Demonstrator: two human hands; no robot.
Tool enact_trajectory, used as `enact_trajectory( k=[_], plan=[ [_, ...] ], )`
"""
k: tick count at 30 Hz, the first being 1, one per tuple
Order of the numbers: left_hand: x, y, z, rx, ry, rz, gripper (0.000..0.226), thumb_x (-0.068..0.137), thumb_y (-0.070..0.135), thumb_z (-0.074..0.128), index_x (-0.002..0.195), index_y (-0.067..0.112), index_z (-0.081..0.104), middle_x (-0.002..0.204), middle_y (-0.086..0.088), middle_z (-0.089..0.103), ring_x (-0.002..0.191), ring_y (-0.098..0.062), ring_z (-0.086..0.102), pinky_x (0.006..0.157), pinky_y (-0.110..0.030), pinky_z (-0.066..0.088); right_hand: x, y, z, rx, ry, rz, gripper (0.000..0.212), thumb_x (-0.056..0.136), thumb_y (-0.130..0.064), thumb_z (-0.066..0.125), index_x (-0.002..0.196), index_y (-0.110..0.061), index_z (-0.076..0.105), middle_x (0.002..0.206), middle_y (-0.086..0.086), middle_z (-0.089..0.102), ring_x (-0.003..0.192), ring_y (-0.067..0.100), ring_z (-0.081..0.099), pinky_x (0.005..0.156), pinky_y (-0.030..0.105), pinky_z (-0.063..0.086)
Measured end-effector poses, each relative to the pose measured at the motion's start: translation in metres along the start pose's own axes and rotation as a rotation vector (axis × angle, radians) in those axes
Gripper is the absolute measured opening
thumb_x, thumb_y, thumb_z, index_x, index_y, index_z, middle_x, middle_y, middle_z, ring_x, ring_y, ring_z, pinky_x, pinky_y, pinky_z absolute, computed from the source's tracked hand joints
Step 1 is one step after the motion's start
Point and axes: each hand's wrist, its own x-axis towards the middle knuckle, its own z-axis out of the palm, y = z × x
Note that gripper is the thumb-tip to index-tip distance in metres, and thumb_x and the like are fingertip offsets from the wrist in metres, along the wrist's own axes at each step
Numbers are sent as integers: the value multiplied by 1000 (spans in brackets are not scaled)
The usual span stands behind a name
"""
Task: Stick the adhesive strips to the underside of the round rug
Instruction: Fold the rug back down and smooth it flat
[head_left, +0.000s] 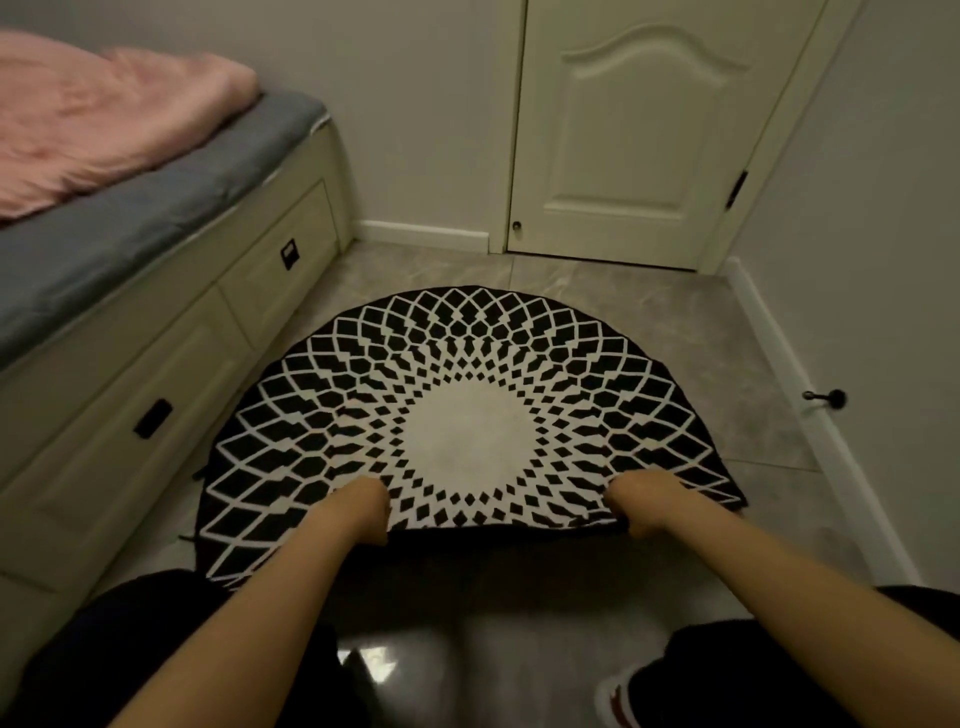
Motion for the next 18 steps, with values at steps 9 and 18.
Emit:
enact_trajectory(
  k=[9, 18],
  plan=[
    [10, 12, 55, 44, -320, -6, 44, 76, 22, 74, 116, 13, 56, 104, -3, 62, 97, -17, 61, 90, -32, 51, 1, -21, 59, 18, -254, -5, 21, 87, -18, 59, 108, -19, 59, 110, 3, 57, 103, 20, 56, 88, 31, 45],
    [51, 18, 57, -80, -98, 82, 41, 92, 41, 52, 128, 22, 55, 127, -1, 56, 111, -17, 54, 92, -32, 47, 52, -33, 49, 285, -190, -87, 37, 90, -38, 53, 125, -28, 53, 125, -3, 53, 108, 14, 54, 88, 31, 48]
  ],
)
